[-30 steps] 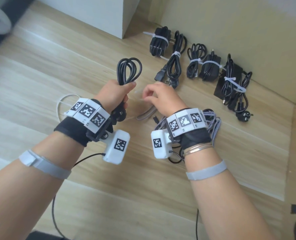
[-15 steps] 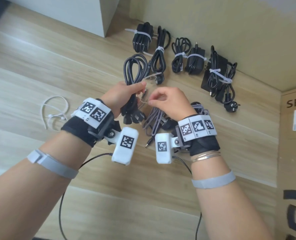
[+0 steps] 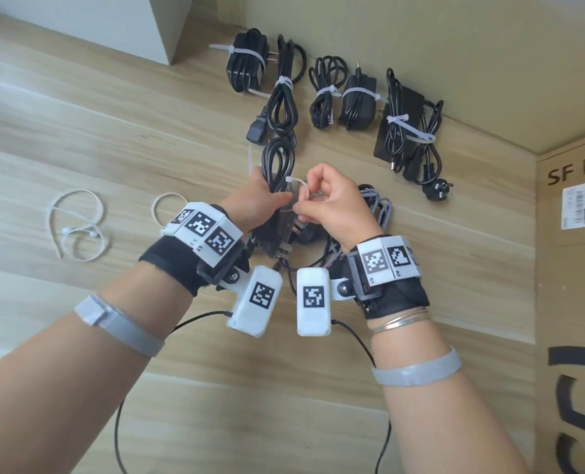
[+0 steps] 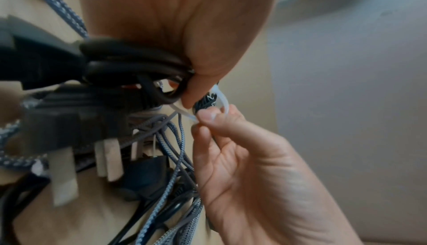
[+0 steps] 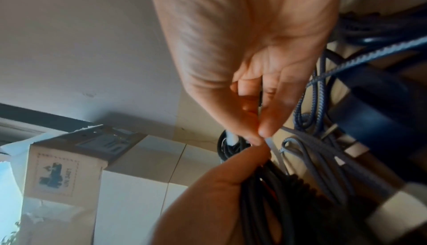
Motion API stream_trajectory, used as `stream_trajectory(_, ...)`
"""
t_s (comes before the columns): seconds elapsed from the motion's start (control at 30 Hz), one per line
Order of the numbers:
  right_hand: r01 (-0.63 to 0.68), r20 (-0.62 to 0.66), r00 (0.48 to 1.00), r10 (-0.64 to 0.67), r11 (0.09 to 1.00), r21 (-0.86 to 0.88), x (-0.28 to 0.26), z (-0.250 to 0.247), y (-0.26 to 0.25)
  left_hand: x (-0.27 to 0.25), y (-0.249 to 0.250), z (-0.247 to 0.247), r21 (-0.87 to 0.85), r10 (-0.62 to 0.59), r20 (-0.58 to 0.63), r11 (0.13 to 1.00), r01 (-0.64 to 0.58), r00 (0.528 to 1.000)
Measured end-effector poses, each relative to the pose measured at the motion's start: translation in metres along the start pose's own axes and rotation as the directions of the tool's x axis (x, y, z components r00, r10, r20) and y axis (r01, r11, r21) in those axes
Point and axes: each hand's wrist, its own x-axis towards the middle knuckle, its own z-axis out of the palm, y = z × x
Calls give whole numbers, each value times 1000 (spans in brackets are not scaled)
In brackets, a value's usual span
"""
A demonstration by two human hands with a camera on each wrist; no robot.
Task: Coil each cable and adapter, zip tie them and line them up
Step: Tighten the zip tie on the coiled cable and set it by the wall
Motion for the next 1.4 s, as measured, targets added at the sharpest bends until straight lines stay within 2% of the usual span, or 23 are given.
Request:
stream_trajectory(0.07, 16, 34, 999, -18, 999, 42, -3, -2, -1, -1, 0, 2, 79, 2, 5, 997, -2, 1000)
stream_trajectory(0.13, -22, 47, 999, 20, 998, 53, -5, -3, -2, -2, 0, 6, 207, 6, 7, 978, -8, 1000)
stream_trajectory(0.2, -37, 36, 999, 37, 999, -14, -5, -4, 0, 0, -1, 11, 364, -6, -3, 931, 6, 1000)
stream_trajectory(0.3, -48, -2, 999, 48, 992, -115, -2, -5, 6, 4, -2, 11, 342, -37, 96, 940, 1, 995)
stream_trajectory(0.4, -63, -34, 998, 60, 994, -87, 0, -9, 12, -5, 5, 2, 276, -12, 186, 960, -40, 983)
stream_trajectory(0.5, -47, -41, 998, 43, 994, -94, 1, -9, 15, -7, 11, -6, 403, 127, 116, 900, -164, 985)
stream_trajectory(0.6, -40, -38, 999, 36, 994, -106, 2, -8, 17, -15, 14, -10, 502, 288, 84, 815, -290, 954)
stream_trajectory(0.7, -40, -33, 999, 38, 995, -95, 2, -7, 19, -18, 12, -12, 506, 372, 76, 785, -357, 925)
stream_trajectory(0.87, -34, -54, 998, 31, 998, -62, 1, -7, 22, -18, 7, -13, 455, 531, -56, 767, -452, 845)
stream_trajectory(0.97, -38, -57, 998, 32, 994, -102, 4, -5, 21, -14, 1, -13, 459, 553, -62, 755, -469, 831)
stream_trajectory(1.07, -48, -79, 996, 32, 976, -213, 8, -3, 20, -6, -1, -14, 526, 564, -64, 720, -452, 824)
stream_trajectory(1.23, -106, -103, 991, 81, 959, -262, 14, -2, 19, 1, -7, -12, 485, 685, -109, 669, -563, 720)
stream_trajectory(1.4, -161, -123, 983, 138, 967, -197, 16, -2, 19, 1, -10, -9, 326, 744, 8, 629, -705, 668)
